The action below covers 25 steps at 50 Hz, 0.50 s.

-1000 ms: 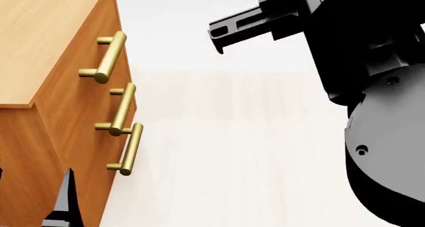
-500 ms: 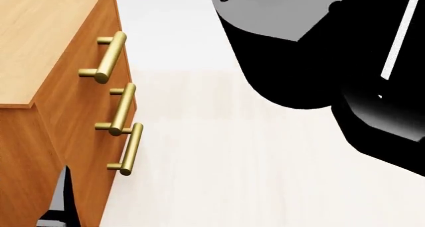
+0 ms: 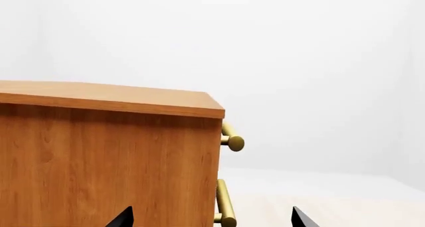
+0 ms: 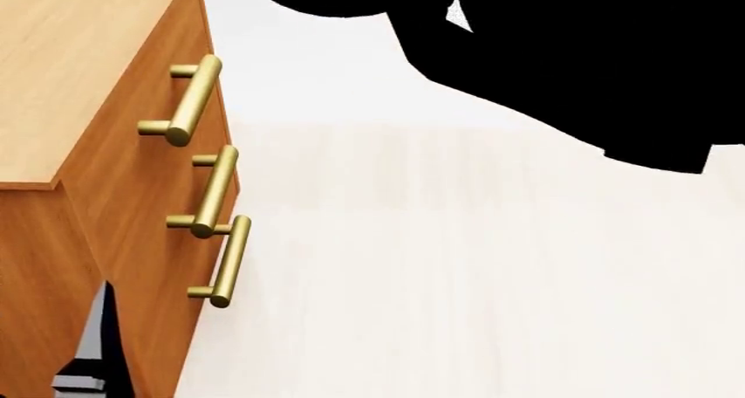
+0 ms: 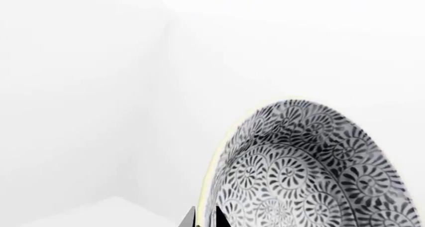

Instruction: Close the top drawer of the cabinet and put the bowl on top of it.

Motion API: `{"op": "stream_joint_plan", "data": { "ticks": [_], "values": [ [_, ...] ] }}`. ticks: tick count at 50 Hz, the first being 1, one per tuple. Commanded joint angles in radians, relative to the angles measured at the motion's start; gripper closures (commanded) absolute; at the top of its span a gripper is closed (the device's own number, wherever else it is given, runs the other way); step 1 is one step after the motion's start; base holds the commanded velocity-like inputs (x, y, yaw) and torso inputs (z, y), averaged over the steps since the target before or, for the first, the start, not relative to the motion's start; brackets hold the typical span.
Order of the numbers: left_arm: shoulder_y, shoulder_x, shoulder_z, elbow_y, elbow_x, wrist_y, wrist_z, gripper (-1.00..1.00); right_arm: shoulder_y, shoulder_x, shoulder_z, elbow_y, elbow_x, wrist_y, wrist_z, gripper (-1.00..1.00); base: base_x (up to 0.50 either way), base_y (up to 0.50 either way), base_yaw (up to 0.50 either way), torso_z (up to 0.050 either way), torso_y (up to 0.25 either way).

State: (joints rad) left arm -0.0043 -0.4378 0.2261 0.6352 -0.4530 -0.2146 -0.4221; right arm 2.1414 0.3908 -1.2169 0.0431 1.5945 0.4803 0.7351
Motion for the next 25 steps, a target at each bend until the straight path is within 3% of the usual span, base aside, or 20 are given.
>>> {"op": "stream_joint_plan", "data": {
  "ticks": [1,9,25],
  "values": [
    [0.002,-0.001,-0.007,0.006,0.003,-0.003,-0.018,-1.00,0.013,-0.111,0.048,0.139,0.026,-0.026,-0.059,1.00,0.00,0.00,0.00,0.001,0.033],
    [0.009,-0.010,-0.013,0.014,-0.007,0.021,-0.004,-1.00,-0.015,-0.176,0.047,0.215,0.017,-0.054,-0.115,1.00,0.00,0.00,0.00,0.000,0.013],
    [0.017,-0.011,-0.022,-0.006,-0.037,0.037,0.010,-1.00,-0.083,-0.271,0.030,0.246,-0.005,-0.100,-0.158,1.00,0.00,0.00,0.00,0.000,0.250]
  ]
}}
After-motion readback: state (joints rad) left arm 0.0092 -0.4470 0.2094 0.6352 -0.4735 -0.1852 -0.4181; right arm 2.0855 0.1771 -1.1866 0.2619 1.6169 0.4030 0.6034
